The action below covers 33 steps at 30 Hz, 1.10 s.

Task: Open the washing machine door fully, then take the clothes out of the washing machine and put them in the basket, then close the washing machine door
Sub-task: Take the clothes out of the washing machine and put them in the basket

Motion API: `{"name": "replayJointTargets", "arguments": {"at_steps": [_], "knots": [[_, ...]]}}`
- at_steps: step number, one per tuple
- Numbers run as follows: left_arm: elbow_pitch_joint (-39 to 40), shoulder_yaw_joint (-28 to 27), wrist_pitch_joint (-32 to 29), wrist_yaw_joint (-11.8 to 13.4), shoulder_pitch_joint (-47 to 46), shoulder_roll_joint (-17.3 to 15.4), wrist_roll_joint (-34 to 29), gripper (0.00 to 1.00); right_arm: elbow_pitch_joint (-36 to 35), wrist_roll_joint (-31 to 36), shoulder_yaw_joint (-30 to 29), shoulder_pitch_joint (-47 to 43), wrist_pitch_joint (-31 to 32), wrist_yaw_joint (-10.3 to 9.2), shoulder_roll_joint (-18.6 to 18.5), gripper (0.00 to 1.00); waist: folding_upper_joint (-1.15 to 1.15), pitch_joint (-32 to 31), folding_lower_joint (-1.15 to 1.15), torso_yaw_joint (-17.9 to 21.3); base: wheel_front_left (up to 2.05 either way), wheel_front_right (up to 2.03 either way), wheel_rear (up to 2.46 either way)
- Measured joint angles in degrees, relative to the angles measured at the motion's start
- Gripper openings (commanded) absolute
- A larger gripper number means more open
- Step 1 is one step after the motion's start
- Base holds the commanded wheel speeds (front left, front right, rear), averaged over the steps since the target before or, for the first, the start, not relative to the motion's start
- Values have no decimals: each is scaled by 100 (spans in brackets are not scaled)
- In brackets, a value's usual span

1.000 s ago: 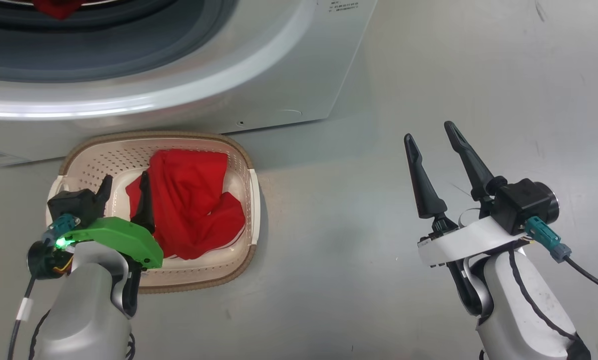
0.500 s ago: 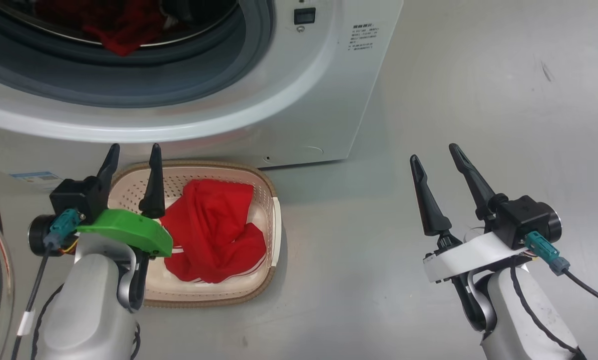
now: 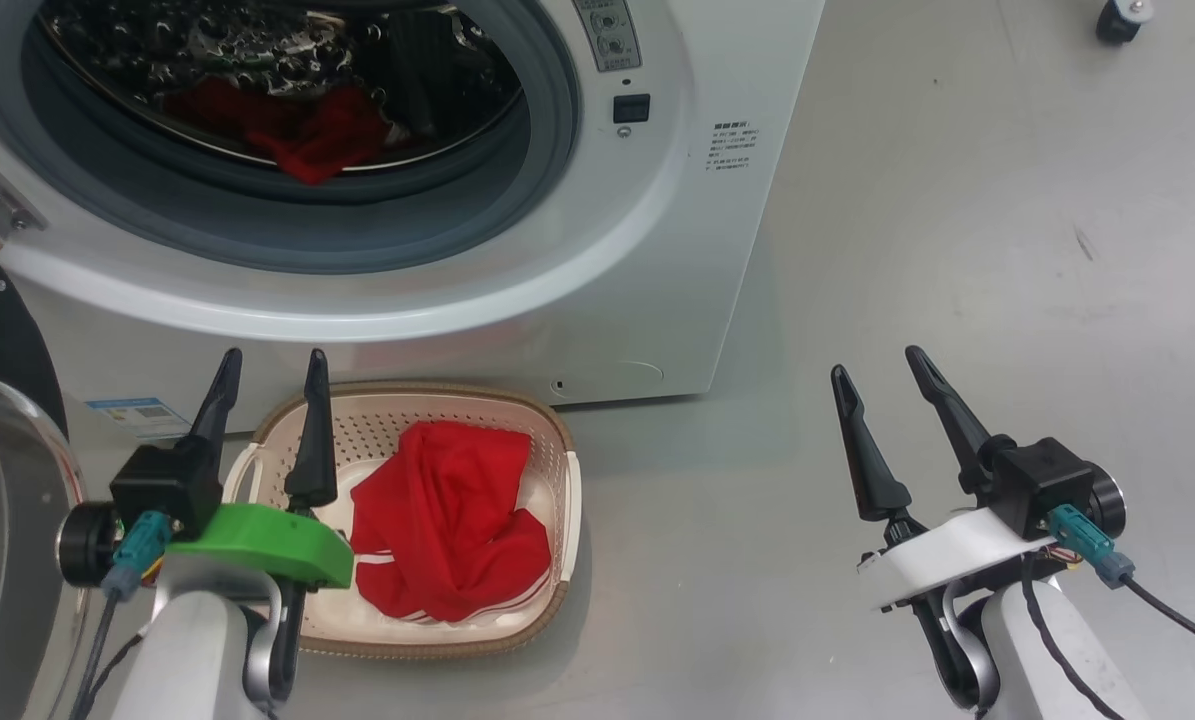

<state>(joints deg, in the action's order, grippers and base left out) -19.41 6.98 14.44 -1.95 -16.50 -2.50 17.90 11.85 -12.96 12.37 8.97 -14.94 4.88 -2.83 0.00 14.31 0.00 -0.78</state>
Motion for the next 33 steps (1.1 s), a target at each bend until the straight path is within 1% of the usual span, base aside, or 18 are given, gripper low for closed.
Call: {"name": "replayJointTargets", "arguments": {"at_steps": [4,6,9,11,14,23,33], "knots": [[169,24,0,68,386,-1,-71,100,18,-1,-100,-173,0,-13,0,100,0,-193,0,-11,0,0,0],[219,52,0,114,583,0,-99,100,42,-1,-131,-266,0,-49,1,100,0,-285,0,-15,0,0,0],[325,62,1,124,882,-1,-129,100,73,-5,-165,-387,0,-52,3,100,0,-418,0,-16,0,0,0],[360,100,0,158,1047,-3,-129,100,74,-10,-210,-446,0,-96,7,100,0,-506,0,-14,0,0,0],[459,178,0,171,1257,-5,-133,100,70,-19,-263,-556,0,-108,7,100,0,-630,0,-15,0,0,0],[748,242,0,320,1717,-9,-145,100,45,-70,-270,-901,0,-151,22,100,0,-926,0,-37,0,0,0],[1049,293,-26,377,2053,-13,-145,100,-35,-107,-249,-1063,0,-155,26,100,0,-1039,0,-19,0,0,0]]}}
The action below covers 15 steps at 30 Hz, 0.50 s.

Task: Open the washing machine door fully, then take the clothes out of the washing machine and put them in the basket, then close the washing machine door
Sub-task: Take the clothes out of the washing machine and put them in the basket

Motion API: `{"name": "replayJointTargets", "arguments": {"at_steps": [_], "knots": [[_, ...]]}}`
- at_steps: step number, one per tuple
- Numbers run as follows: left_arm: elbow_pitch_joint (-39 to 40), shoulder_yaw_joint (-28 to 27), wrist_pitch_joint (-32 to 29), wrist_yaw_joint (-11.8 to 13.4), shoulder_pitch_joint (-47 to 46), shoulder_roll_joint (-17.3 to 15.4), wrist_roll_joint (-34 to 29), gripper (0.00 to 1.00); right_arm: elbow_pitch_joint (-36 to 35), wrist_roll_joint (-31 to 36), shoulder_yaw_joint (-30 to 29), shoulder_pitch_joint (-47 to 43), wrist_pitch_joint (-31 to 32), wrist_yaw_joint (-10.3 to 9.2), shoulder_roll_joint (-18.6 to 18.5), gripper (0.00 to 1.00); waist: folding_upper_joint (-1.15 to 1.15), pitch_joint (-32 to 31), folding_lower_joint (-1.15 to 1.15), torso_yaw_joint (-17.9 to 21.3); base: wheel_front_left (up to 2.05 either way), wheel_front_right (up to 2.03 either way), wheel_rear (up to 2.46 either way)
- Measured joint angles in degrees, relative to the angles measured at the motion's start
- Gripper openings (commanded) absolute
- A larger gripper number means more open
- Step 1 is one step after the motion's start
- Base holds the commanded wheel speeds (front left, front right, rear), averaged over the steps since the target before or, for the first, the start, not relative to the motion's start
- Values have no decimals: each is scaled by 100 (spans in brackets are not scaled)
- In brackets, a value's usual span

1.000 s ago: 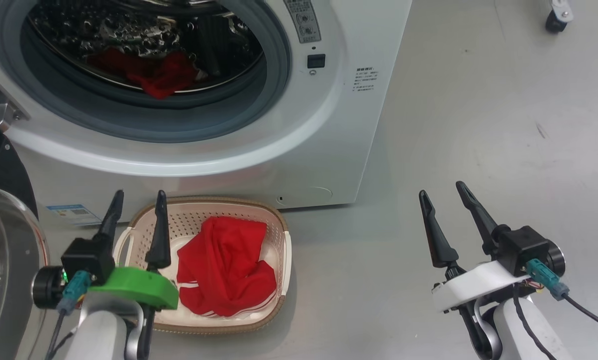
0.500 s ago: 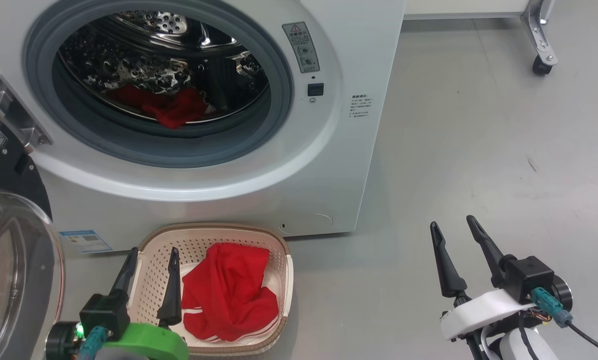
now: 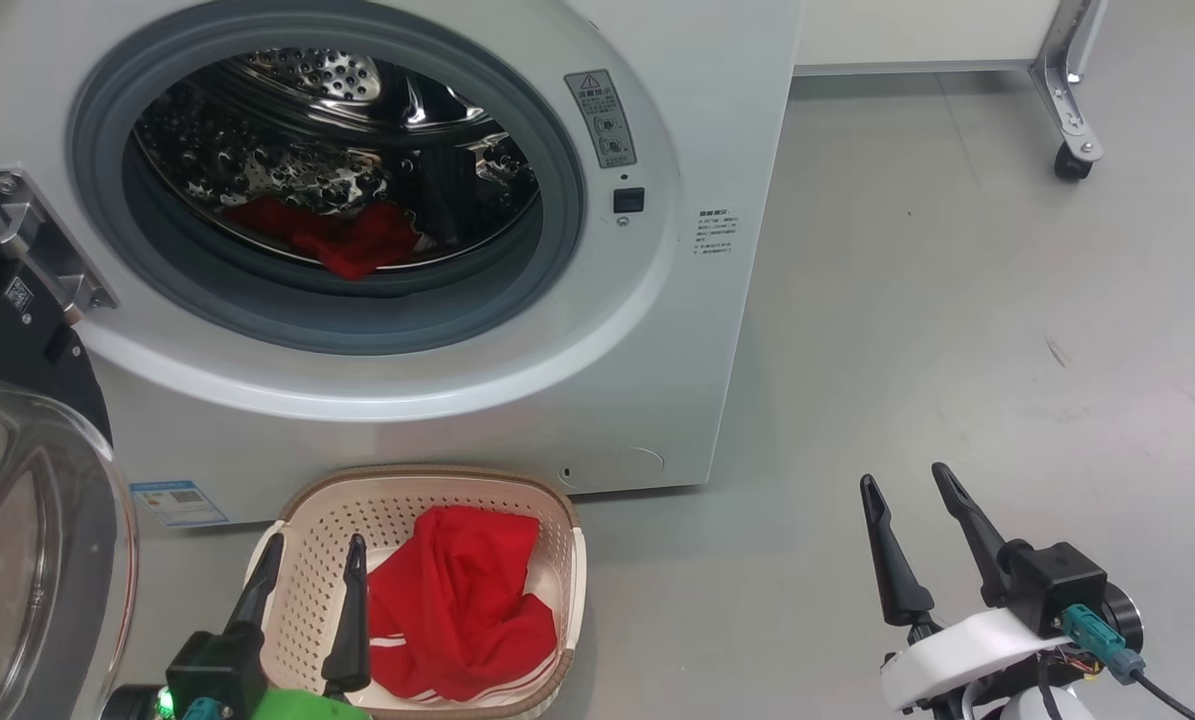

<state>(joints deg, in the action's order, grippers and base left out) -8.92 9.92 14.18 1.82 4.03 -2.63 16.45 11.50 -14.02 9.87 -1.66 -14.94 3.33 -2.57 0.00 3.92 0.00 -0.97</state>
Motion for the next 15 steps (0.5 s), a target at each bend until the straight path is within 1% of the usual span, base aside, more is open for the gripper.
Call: {"name": "replayJointTargets", "arguments": {"at_steps": [3,15], "knots": [[64,15,-9,25,50,-1,0,100,-3,-2,7,-6,0,-46,0,100,0,-10,0,9,0,0,0],[298,87,-159,100,218,-3,1,100,-42,-8,34,-25,0,-47,1,100,0,-17,0,38,0,0,0]]}}
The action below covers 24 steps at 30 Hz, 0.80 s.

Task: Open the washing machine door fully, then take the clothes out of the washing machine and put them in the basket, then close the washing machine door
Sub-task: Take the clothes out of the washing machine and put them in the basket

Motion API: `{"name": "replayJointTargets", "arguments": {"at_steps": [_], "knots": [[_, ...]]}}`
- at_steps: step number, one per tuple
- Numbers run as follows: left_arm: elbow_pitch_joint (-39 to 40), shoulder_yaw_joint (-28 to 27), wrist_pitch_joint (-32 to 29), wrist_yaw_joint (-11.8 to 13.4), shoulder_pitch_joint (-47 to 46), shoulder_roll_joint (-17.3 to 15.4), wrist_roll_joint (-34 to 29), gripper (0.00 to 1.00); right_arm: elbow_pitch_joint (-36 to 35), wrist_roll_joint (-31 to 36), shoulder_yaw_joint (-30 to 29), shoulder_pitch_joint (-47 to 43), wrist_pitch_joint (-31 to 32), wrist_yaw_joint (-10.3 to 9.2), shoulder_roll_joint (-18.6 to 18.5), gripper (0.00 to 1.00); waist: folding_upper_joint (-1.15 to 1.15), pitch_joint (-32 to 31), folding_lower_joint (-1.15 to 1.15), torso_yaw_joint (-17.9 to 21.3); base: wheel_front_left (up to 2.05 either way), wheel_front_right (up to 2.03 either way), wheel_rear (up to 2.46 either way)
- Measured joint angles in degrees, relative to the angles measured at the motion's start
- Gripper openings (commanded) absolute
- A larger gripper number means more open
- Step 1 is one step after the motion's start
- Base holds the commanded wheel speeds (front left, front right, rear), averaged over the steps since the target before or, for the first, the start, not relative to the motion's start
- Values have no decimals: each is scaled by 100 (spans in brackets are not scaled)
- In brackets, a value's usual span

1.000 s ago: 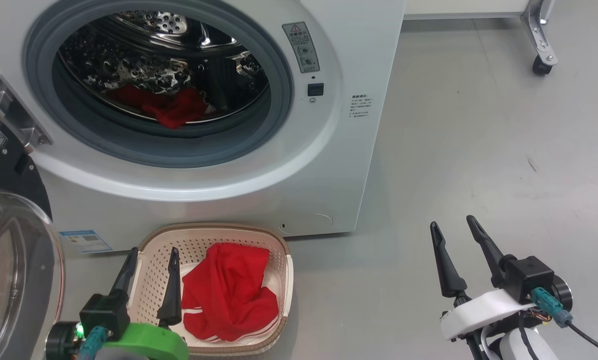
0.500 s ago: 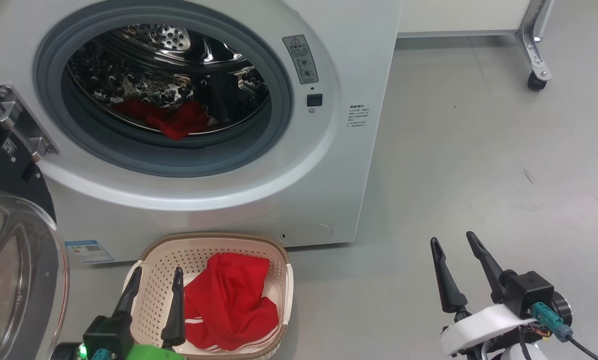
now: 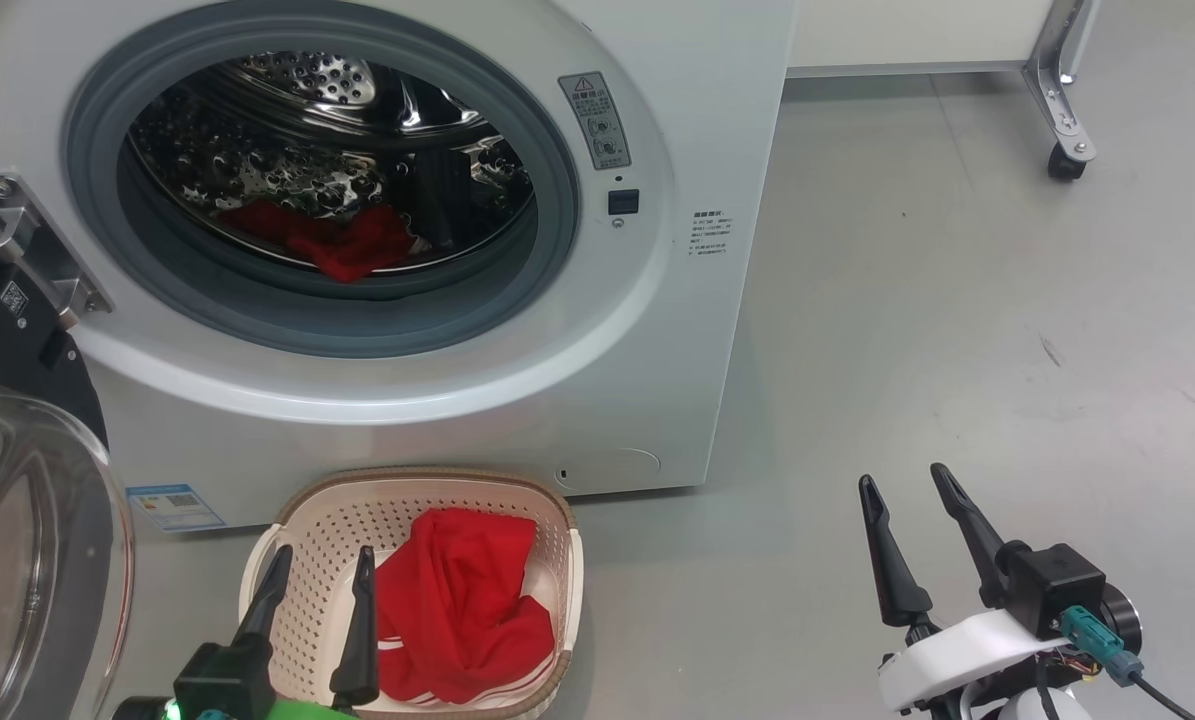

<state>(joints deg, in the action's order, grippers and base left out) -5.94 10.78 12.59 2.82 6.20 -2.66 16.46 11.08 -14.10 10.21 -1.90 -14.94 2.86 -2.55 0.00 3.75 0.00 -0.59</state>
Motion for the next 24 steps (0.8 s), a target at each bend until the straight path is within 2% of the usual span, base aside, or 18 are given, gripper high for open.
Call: {"name": "replayJointTargets", "arguments": {"at_steps": [13,24], "knots": [[110,62,-249,56,2,-2,-42,100,-74,0,99,-1,0,1,0,100,0,58,0,20,0,0,0],[176,52,-485,90,-339,-3,5,100,-258,76,216,63,0,8,1,100,0,513,0,76,0,0,0]]}}
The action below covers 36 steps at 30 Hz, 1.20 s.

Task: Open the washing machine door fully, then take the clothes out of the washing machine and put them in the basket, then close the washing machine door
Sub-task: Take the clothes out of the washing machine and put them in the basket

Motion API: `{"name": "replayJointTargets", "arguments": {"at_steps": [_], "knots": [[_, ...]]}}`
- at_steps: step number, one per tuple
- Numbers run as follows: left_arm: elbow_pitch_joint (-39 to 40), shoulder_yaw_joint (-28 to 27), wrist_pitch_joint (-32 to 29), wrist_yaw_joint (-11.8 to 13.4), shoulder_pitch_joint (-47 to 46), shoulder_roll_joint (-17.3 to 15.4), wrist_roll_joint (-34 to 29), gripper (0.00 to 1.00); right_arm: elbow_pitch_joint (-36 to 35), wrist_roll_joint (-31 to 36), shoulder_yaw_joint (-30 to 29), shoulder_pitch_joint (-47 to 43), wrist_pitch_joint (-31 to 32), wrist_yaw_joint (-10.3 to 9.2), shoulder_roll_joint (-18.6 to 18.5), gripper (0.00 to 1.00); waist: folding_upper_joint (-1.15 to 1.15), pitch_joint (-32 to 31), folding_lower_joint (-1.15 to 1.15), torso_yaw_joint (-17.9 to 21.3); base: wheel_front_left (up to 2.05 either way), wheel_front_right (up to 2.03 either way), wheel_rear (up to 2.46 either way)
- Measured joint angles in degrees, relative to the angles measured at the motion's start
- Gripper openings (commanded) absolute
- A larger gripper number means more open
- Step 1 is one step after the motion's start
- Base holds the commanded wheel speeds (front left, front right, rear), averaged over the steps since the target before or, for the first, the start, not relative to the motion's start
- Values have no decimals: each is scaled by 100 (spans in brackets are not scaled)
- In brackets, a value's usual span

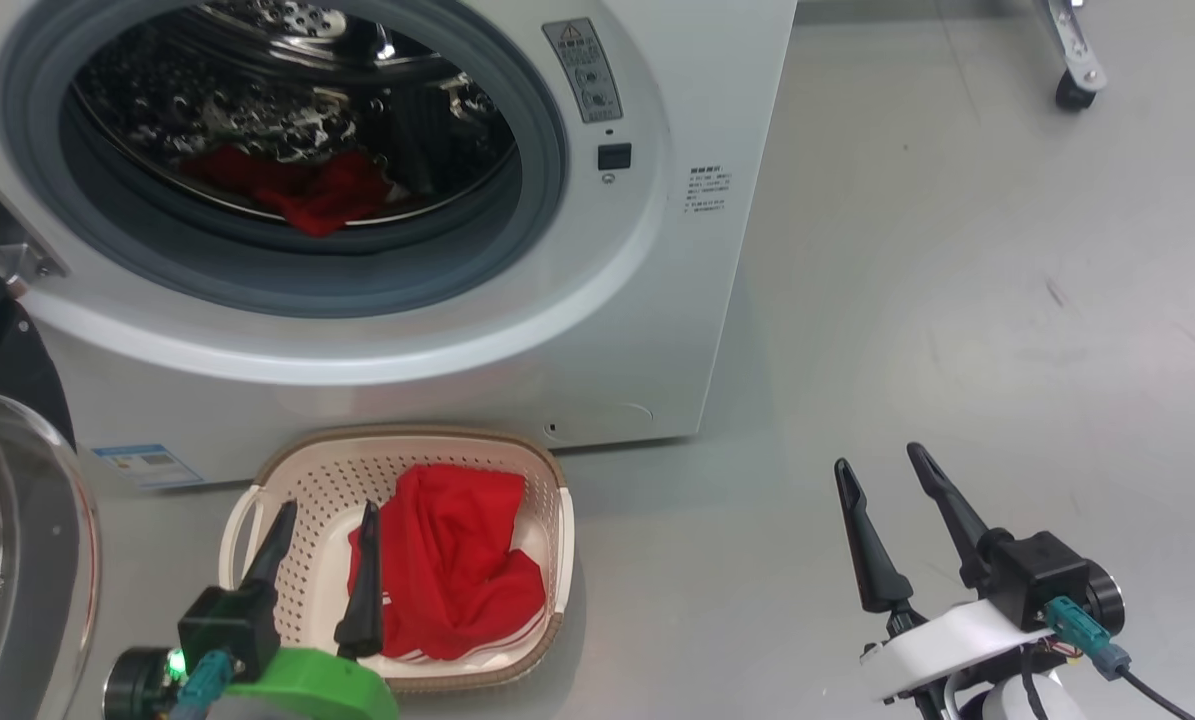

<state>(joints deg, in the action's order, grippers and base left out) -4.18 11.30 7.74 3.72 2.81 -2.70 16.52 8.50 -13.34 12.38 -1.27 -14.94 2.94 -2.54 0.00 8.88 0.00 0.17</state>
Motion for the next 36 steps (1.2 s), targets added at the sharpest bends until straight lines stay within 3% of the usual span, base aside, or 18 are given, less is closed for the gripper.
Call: {"name": "replayJointTargets", "arguments": {"at_steps": [9,13,21,29,36], "knots": [[-74,11,-191,-7,-670,3,151,100,-175,38,-20,241,0,0,-1,100,0,550,0,75,0,0,0],[-236,31,-372,-151,-1049,7,342,100,-226,54,33,368,0,0,-3,100,0,853,0,117,0,0,0],[-532,-133,-728,-209,-1997,-62,366,100,-377,-21,244,741,0,1,-7,100,0,1476,0,269,0,0,0],[-739,-426,-1376,-310,-3077,-433,588,100,-556,-280,516,1173,0,-8,-13,100,0,2096,0,530,0,0,0],[-772,-627,-2027,-407,-4112,-1115,539,100,-689,-655,666,1589,0,-111,-19,100,0,2638,0,795,0,0,0]]}}
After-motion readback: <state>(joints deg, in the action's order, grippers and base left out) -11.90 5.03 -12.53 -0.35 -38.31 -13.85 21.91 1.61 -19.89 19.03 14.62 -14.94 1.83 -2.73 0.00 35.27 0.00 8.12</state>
